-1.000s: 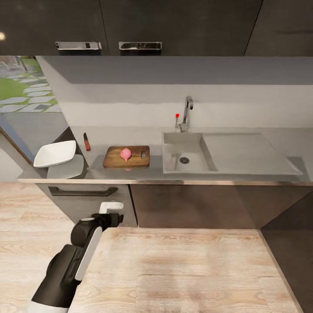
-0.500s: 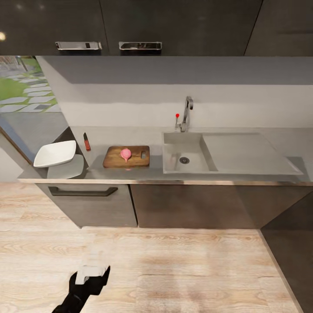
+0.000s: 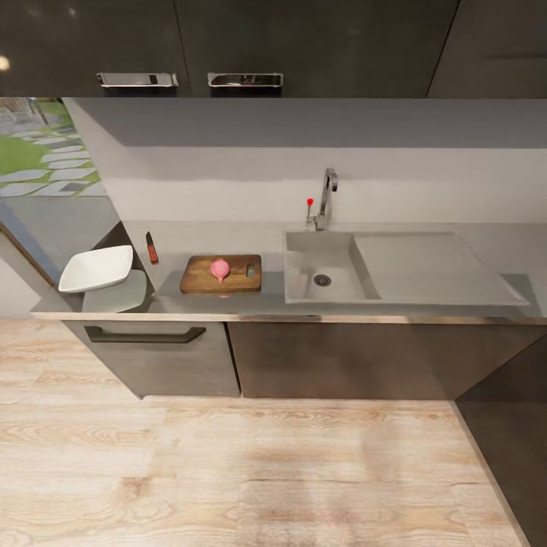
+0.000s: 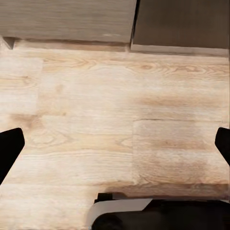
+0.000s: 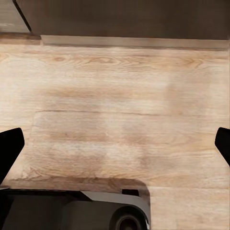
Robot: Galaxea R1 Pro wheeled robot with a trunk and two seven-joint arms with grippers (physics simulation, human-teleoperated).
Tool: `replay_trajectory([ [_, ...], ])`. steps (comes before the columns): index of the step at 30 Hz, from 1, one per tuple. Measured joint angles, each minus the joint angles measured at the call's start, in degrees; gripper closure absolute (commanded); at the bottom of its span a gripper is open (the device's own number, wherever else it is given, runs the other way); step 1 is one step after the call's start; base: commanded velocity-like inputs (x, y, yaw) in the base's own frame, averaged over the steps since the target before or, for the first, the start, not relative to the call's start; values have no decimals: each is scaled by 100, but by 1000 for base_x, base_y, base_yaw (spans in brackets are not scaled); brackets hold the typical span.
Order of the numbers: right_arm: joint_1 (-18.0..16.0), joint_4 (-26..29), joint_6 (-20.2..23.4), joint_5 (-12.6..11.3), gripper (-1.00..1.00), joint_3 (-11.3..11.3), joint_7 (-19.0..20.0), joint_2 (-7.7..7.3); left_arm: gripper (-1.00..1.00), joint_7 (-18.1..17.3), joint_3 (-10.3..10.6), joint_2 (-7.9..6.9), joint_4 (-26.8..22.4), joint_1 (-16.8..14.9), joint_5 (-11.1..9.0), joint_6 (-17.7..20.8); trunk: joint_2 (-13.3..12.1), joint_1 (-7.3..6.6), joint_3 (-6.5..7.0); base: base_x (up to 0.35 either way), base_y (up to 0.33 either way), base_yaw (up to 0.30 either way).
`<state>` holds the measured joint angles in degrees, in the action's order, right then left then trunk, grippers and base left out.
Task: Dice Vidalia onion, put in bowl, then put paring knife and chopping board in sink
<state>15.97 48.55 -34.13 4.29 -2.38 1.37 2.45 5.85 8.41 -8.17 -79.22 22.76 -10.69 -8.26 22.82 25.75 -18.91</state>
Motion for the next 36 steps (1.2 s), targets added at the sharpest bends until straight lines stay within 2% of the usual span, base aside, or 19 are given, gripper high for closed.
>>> replay_trajectory([
  [3, 0, 42, -5, -27, -100, -2, -23, 3, -100, -1, -22, 3, 410, 16, 0, -146, 0, 0, 0, 0, 0, 0],
  [5, 0, 43, -13, -101, -100, -3, -41, 9, -100, -3, -28, 12, 955, 24, -7, -577, 0, 0, 2, 0, 0, 0],
  [8, 0, 19, -20, -181, -100, -5, -46, 5, -100, -5, -37, 25, 1428, 22, -14, -937, 0, 0, 18, 0, 0, 0],
  [14, 0, 2, -26, -242, -100, -8, -49, 4, -100, -8, -43, 33, 1918, 3, -20, -1129, 0, 0, 67, 0, 0, 0],
  [36, 0, -1, -26, -250, -100, -8, -50, 4, -100, -1, -45, 36, 2107, 1, -33, -1155, 0, 0, 266, 0, 0, 0],
])
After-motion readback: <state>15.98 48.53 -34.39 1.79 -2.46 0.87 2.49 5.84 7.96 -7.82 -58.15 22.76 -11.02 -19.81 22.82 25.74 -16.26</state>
